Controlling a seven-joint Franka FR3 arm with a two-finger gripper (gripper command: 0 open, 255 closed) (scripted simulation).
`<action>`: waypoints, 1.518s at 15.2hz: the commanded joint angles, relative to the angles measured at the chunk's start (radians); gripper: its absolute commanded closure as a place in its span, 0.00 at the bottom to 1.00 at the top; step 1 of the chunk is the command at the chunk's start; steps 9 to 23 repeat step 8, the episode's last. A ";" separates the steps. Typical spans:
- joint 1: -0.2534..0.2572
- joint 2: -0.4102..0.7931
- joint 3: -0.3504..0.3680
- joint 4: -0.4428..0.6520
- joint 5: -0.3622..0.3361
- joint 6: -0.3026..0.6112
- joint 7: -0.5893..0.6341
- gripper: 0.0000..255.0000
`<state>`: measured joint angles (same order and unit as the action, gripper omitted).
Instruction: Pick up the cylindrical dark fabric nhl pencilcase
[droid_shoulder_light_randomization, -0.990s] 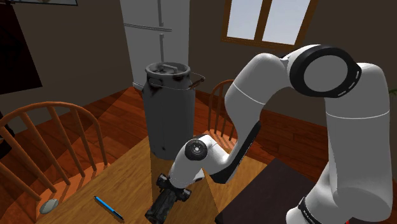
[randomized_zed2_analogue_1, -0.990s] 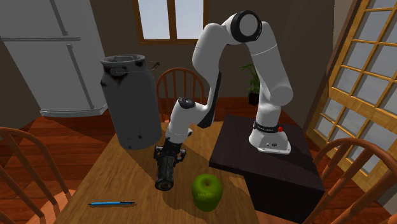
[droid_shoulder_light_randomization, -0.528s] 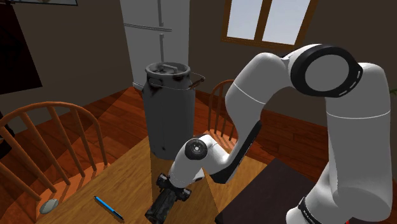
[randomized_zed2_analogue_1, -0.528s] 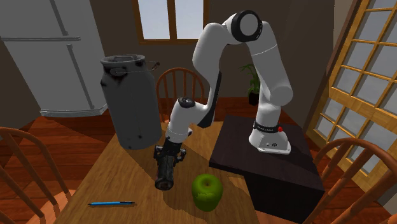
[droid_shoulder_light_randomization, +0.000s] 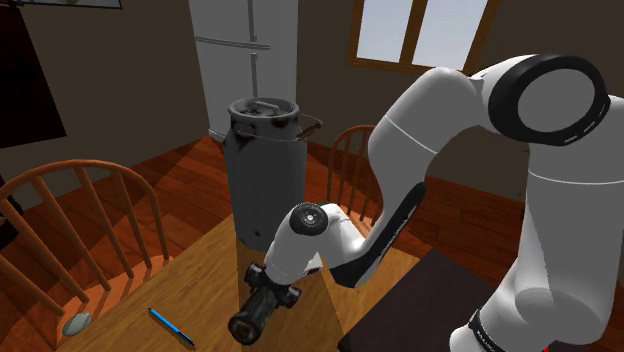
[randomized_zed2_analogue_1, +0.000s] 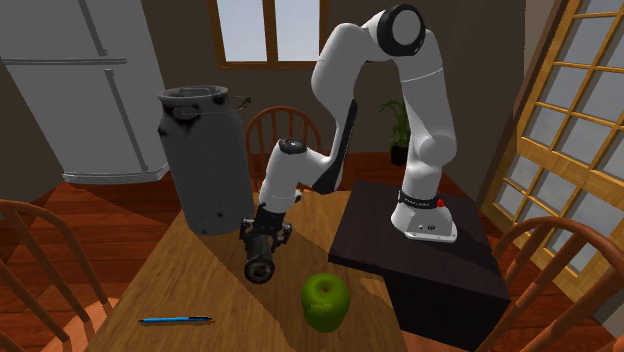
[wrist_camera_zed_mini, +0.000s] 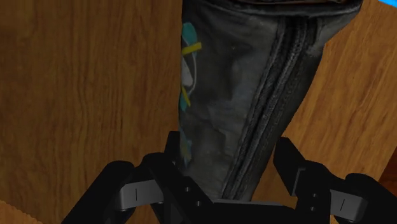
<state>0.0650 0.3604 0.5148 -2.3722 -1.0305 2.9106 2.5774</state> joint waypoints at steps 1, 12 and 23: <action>-0.033 -0.031 0.040 -0.016 0.062 -0.010 -0.053 1.00; -0.119 -0.103 0.147 -0.046 0.221 -0.038 -0.184 1.00; -0.119 -0.103 0.147 -0.046 0.221 -0.038 -0.184 1.00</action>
